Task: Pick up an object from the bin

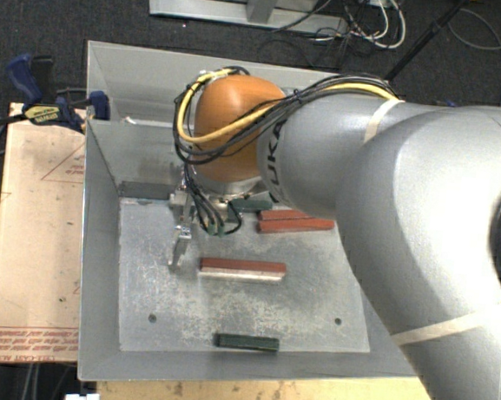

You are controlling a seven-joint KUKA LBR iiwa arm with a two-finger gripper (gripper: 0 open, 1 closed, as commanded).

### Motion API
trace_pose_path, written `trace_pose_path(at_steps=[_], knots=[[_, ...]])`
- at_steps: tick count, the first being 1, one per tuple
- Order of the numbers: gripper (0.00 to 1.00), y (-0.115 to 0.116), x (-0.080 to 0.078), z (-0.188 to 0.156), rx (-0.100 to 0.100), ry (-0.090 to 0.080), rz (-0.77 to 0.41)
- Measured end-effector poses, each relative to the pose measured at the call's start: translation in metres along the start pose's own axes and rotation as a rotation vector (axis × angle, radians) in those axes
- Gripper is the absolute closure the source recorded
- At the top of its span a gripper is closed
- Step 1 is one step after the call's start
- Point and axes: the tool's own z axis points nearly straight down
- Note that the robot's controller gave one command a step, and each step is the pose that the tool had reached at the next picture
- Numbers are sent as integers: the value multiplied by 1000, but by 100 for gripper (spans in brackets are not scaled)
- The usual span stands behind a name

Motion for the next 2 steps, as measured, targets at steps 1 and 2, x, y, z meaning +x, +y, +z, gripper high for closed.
trace_pose_path(at_steps=[1, 2], knots=[[0, -70, 20, -19, 2, 13, 67], [0, -89, 12, -1, -2, 0, 18]])
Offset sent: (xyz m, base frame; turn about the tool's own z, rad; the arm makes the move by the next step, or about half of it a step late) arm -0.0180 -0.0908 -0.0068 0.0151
